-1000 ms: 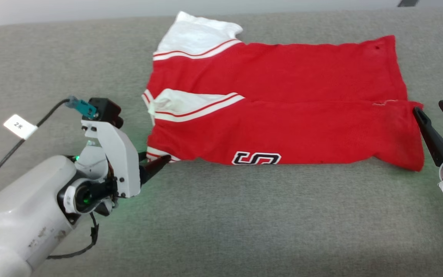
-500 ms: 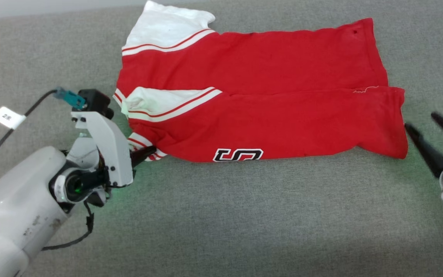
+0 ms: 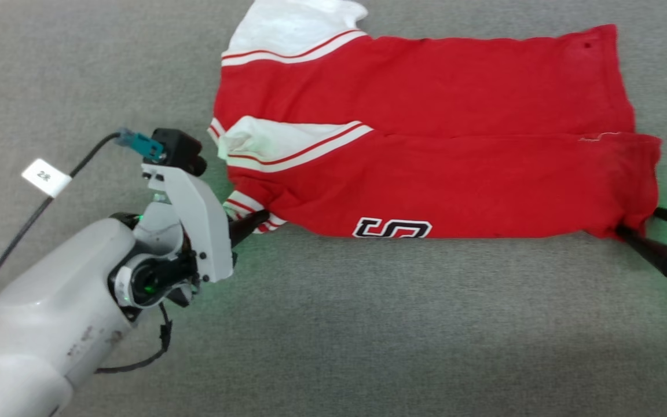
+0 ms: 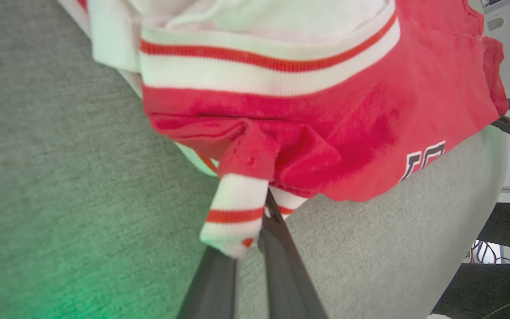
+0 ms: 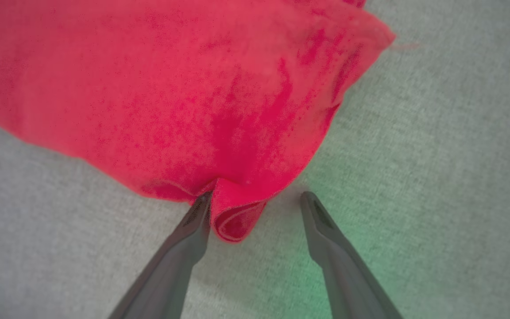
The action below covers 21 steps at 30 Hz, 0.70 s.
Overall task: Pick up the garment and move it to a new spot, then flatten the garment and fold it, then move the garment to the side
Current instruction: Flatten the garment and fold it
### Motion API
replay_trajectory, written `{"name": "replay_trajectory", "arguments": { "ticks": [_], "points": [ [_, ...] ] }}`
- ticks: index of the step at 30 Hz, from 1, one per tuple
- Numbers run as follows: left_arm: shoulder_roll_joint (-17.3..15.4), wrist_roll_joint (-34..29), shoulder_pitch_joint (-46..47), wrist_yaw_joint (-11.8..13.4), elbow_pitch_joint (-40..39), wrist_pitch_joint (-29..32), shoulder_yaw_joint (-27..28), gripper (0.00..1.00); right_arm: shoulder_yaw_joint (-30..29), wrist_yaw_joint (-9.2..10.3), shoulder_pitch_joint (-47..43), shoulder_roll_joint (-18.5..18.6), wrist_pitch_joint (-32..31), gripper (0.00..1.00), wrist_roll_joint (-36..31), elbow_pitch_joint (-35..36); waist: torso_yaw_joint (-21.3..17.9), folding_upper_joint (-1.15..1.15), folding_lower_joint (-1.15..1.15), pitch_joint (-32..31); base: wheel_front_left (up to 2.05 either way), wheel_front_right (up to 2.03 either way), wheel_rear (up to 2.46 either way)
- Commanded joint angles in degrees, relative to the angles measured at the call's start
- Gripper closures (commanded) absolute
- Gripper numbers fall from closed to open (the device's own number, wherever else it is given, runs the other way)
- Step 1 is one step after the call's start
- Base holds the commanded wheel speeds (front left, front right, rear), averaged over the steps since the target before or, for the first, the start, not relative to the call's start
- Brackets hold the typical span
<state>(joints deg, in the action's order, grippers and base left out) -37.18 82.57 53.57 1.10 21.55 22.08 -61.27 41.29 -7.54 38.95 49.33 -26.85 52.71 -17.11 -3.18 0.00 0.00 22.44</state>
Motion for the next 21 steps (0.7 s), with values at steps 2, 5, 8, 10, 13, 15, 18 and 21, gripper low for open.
{"name": "replay_trajectory", "arguments": {
  "ticks": [2,5,8,10,13,15,18,21],
  "points": [
    [1.75,-0.45,-1.65,-0.96,0.15,-0.35,-1.47,1.0,-0.15,0.1,0.59,-2.03,-0.37,0.0,-0.32,-2.32,1.53,0.0,0.0,0.72,0.0,0.0,0.0],
    [2.49,-0.43,-2.28,-1.66,0.99,-1.09,-1.43,1.0,0.97,0.1,0.4,-3.11,-0.36,0.56,-0.92,-3.6,2.21,0.0,0.0,0.36,0.0,0.0,0.0],
    [2.87,-0.23,-2.82,-2.44,1.93,-1.76,-1.32,1.0,1.15,0.1,-0.19,-3.63,0.2,1.0,0.27,-4.01,2.48,0.0,0.0,-0.3,0.0,0.0,0.0],
    [2.9,-0.23,-3.17,-2.97,2.44,-2.22,-1.33,1.0,0.91,0.1,-0.61,-2.9,0.9,1.0,0.54,-4.18,2.59,0.0,0.0,-0.91,0.0,0.0,0.0],
    [2.14,-0.1,-4.19,-3.56,2.31,-3.15,-1.09,1.0,1.21,0.1,-1.62,-1.76,1.62,1.0,0.71,-3.77,2.46,0.0,0.0,-2.06,0.0,0.0,0.0],
    [1.16,-0.14,-5.13,-3.74,1.38,-4.16,-0.81,1.0,1.2,0.1,-2.24,-1.1,1.97,1.0,1.12,-3.18,2.39,0.0,0.0,-2.77,0.0,0.0,0.0],
    [-1.0,-0.35,-7.27,-3.1,-1.5,-5.64,-0.64,1.0,0.94,0.1,-3.34,0.11,2.58,1.0,1.91,-1.57,2.34,0.0,0.0,-3.62,0.0,0.0,0.0],
    [-3.83,-0.33,-10.06,-1.78,-6.35,-7.12,-0.55,1.0,1.01,0.1,-5.34,2.19,2.4,1.0,2.87,0.7,2.49,0.0,0.0,-4.06,0.0,0.0,0.0]
  ]
}}
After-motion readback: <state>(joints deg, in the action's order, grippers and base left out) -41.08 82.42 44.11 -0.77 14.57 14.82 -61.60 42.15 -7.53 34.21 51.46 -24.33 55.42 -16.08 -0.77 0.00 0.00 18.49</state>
